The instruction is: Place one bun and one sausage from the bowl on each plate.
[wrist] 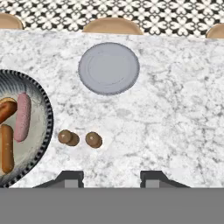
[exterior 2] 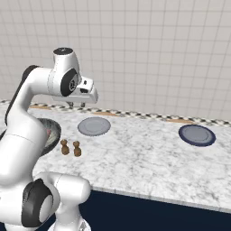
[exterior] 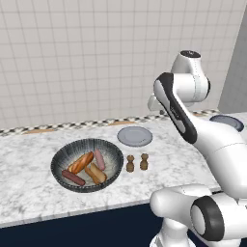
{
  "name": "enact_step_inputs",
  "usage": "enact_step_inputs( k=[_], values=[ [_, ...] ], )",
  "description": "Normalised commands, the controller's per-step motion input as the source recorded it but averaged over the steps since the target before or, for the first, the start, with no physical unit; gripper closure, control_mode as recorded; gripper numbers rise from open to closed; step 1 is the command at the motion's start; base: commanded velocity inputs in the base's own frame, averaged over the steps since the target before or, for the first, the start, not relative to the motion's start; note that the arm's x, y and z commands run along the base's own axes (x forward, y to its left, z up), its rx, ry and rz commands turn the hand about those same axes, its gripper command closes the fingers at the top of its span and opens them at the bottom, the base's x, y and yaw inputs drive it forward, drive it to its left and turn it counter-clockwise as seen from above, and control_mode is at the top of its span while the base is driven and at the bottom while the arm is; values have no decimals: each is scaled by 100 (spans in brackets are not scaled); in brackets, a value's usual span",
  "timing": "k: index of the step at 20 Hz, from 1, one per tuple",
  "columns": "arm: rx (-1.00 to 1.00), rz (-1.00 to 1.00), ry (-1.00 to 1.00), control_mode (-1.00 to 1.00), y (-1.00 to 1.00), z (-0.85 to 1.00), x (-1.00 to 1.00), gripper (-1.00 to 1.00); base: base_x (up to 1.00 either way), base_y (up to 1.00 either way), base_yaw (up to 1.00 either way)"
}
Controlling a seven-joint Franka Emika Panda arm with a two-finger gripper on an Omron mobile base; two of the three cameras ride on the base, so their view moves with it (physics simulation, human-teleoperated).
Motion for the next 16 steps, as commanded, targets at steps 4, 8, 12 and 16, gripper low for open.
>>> enact_step_inputs(
  k=[4, 8, 12, 16],
  values=[
    [0, 0, 0, -100, 0, -23, 6, -100, 0, 0, 0],
    [0, 7, 0, -100, 52, -43, 3, -100, 0, 0, 0],
    [0, 20, 1, -100, 100, -45, 0, -100, 0, 0, 0],
    [-1, 20, 6, -100, 100, -39, 0, -100, 0, 0, 0]
  ],
)
